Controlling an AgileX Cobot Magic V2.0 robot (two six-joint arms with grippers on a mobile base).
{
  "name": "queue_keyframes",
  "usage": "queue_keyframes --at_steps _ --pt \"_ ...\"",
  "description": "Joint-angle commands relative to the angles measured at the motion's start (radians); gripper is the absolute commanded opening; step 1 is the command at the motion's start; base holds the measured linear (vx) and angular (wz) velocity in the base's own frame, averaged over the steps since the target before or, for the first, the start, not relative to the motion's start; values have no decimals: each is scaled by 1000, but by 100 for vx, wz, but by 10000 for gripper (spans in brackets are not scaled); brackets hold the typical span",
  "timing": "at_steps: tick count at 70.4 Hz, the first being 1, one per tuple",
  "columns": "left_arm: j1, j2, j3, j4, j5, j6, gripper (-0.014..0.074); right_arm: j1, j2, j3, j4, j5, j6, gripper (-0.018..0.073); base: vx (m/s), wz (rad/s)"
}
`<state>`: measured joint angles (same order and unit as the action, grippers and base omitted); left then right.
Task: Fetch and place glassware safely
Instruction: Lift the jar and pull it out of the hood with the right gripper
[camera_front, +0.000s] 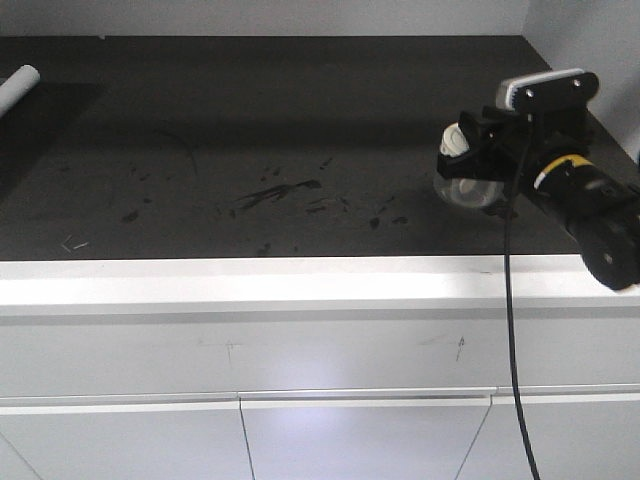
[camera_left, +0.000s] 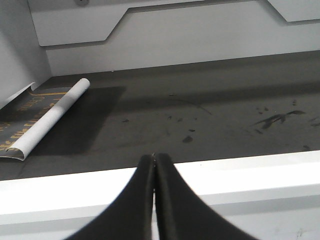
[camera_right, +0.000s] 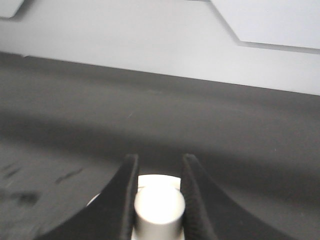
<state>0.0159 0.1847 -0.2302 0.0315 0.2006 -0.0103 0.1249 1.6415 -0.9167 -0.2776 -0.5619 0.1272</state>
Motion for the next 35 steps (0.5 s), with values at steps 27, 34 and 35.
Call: queue_keyframes --at_steps 27,34,35 --pt "-4 10 -26 -8 -69 -10 -7 163 -413 278 -118 -145 73 -3 0 0" --pt "-4 10 -26 -8 -69 -10 -7 247 -450 289 -121 -119 95 -3 0 0" --pt "-4 10 -26 -8 -69 -10 -7 264 -456 289 -121 -114 105 -3 0 0"
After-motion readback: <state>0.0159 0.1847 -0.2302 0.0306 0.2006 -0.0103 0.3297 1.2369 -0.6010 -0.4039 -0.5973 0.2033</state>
